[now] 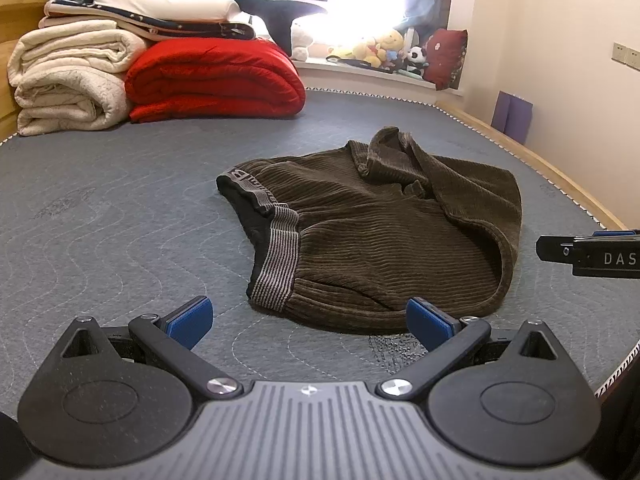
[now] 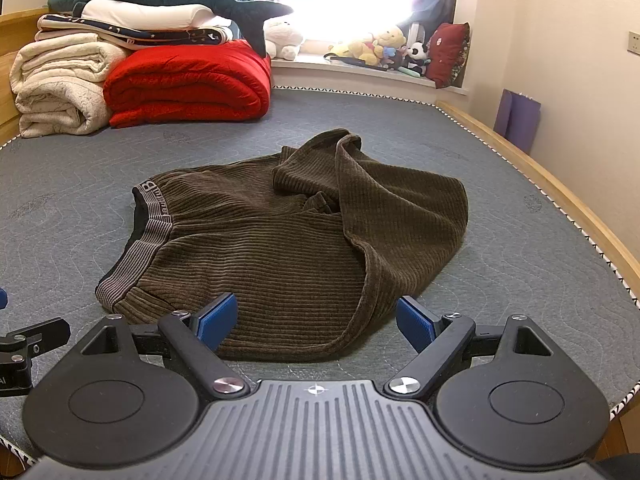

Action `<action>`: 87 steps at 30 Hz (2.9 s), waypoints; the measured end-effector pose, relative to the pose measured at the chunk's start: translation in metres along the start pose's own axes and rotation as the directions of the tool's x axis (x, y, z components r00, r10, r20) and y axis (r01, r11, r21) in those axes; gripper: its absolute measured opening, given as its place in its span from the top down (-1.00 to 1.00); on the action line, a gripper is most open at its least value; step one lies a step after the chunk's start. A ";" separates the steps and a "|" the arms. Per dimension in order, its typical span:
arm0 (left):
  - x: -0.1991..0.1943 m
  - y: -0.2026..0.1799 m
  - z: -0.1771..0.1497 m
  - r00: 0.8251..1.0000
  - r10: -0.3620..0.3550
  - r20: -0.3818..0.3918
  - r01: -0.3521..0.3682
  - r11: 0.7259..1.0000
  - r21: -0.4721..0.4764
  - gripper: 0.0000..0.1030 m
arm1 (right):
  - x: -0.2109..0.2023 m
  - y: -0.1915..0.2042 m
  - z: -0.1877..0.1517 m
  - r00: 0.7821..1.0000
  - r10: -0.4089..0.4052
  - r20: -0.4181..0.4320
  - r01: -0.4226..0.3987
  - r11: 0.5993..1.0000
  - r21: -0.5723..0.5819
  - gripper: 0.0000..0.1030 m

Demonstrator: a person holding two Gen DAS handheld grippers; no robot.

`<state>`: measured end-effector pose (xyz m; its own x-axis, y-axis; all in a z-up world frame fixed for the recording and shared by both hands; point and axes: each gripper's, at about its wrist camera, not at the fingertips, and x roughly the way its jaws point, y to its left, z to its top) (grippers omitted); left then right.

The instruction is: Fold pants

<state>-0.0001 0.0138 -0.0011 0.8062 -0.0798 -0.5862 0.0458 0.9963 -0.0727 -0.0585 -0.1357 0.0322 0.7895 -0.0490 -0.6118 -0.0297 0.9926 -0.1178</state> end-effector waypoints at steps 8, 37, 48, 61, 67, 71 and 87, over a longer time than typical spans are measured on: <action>-0.001 0.000 0.000 1.000 -0.005 0.001 0.005 1.000 0.000 -1.00 | 0.000 0.000 0.000 1.000 0.000 0.000 0.000 1.000 0.000 -0.70; -0.032 0.003 0.007 0.991 -0.008 0.134 0.004 1.000 0.031 -1.00 | -0.001 0.007 0.011 0.999 0.044 0.017 -0.044 0.998 0.032 -0.64; -0.029 0.034 0.027 0.993 -0.097 0.068 0.093 0.994 0.054 0.37 | 0.007 0.028 0.021 0.988 0.140 0.060 -0.142 0.989 0.031 0.38; 0.127 0.085 0.059 0.962 -0.204 -0.180 0.176 0.972 -0.158 0.88 | 0.063 0.084 -0.007 0.950 0.297 -0.100 -0.311 0.931 -0.190 0.24; 0.190 0.121 0.066 0.942 -0.253 -0.222 0.159 0.916 -0.368 0.21 | 0.093 0.106 -0.016 0.938 0.287 -0.196 -0.337 0.889 -0.310 -0.03; 0.226 0.131 0.061 0.917 -0.310 -0.252 0.156 0.859 -0.488 -0.01 | 0.114 0.114 -0.018 0.918 0.287 -0.273 -0.369 0.868 -0.331 -0.16; 0.200 0.130 0.086 0.939 -0.287 -0.190 0.206 0.910 -0.360 0.71 | 0.107 0.139 -0.031 0.924 0.298 -0.238 -0.378 0.801 -0.465 0.89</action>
<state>0.2182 0.1302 -0.0586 0.6318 -0.3671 -0.6827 -0.0046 0.8789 -0.4769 0.0034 -0.0060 -0.0740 0.5750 0.2236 -0.7870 -0.6071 0.7614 -0.2272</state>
